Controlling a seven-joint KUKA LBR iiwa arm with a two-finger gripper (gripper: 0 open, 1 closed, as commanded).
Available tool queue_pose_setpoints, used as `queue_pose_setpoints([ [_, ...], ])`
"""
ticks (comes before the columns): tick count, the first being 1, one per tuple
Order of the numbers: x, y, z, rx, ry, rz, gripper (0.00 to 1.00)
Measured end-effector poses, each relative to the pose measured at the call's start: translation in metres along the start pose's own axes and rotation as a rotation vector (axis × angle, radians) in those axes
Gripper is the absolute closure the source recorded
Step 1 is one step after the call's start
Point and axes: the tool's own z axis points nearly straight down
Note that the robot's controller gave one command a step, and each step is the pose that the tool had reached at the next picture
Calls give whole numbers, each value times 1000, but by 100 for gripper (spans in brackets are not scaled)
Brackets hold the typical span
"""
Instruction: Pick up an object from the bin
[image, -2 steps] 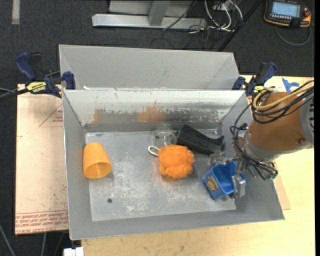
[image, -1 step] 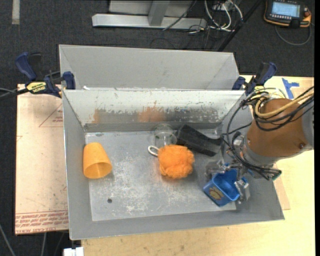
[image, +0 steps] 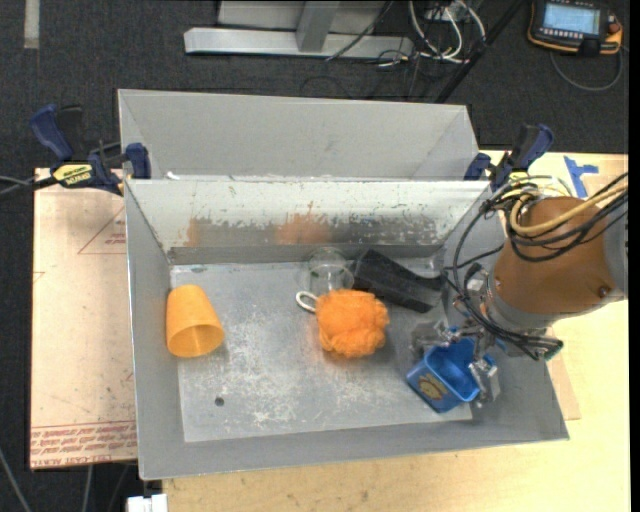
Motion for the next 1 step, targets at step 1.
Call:
queue_pose_setpoints([
  [1, 0, 0, 0, 0, 0, 0, 100],
])
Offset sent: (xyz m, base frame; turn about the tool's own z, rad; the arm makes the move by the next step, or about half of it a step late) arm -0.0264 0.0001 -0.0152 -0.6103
